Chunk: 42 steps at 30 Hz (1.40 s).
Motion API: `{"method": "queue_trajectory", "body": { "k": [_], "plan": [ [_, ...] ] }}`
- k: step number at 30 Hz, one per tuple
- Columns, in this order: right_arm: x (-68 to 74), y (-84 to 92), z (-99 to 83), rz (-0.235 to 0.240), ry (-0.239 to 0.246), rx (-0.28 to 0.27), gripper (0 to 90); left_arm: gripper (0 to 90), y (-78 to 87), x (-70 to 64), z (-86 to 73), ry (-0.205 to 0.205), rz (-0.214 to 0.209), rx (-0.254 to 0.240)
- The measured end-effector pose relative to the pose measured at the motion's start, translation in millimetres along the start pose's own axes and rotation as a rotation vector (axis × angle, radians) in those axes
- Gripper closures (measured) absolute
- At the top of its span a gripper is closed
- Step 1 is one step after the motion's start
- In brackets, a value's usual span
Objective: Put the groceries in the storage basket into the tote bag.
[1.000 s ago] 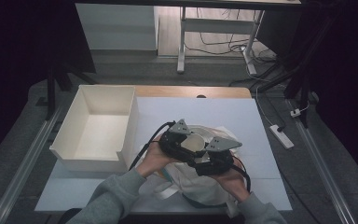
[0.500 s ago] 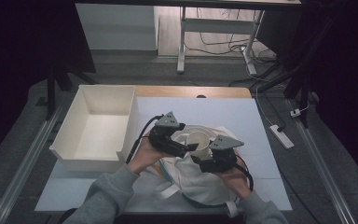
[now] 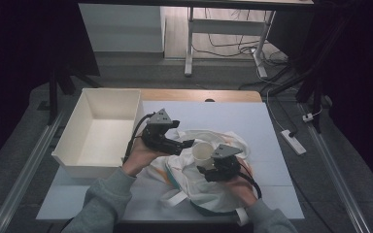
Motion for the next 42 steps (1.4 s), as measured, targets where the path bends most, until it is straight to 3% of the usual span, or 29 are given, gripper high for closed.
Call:
{"method": "queue_trajectory", "body": {
  "k": [2,4,9,12,19,23,25,34,42],
  "plan": [
    [-5.2,2.3,-1.7,-0.024,0.018,0.018,23.0,13.7,2.2,1.3,-0.1,0.001,0.004,0.002],
    [-7.3,4.2,-3.5,-0.022,0.004,0.019,23.0,13.7,4.3,2.5,-0.5,0.002,0.008,0.004],
    [-11.2,6.6,-5.1,-0.041,0.036,0.036,22.9,14.5,9.6,6.5,-0.8,0.005,0.027,0.0],
    [-14.1,7.0,-7.3,-0.033,0.006,0.037,22.8,14.9,10.8,8.5,-1.1,0.008,0.031,-0.003],
    [-12.3,7.7,-6.9,-0.016,-0.009,0.029,21.6,14.9,8.2,8.5,-4.6,0.005,0.028,0.015],
    [-12.6,14.0,-2.6,-0.004,-0.053,-0.004,15.4,15.0,6.3,7.7,-8.0,0.02,0.028,0.017],
    [-13.3,20.6,0.7,-0.009,-0.05,-0.024,13.5,15.0,5.2,7.3,-11.3,0.024,0.027,0.027],
    [-22.2,52.9,6.5,0.003,-0.086,-0.116,13.5,15.7,8.0,8.7,-29.2,0.04,0.052,0.087],
    [-29.1,67.3,6.2,-0.013,-0.098,-0.137,15.8,18.0,19.1,2.0,-37.4,0.018,0.083,0.124]
  ]
}}
Point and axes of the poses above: each handheld gripper's, and its own axes: y roughly backward along the jaws, z roughly out of its top, x roughly to its left, the point moved 6 cm from there along -y, roughly forward along the jaws, and after that the axes turned 14 degrees about -x, right-handed, at the moved point
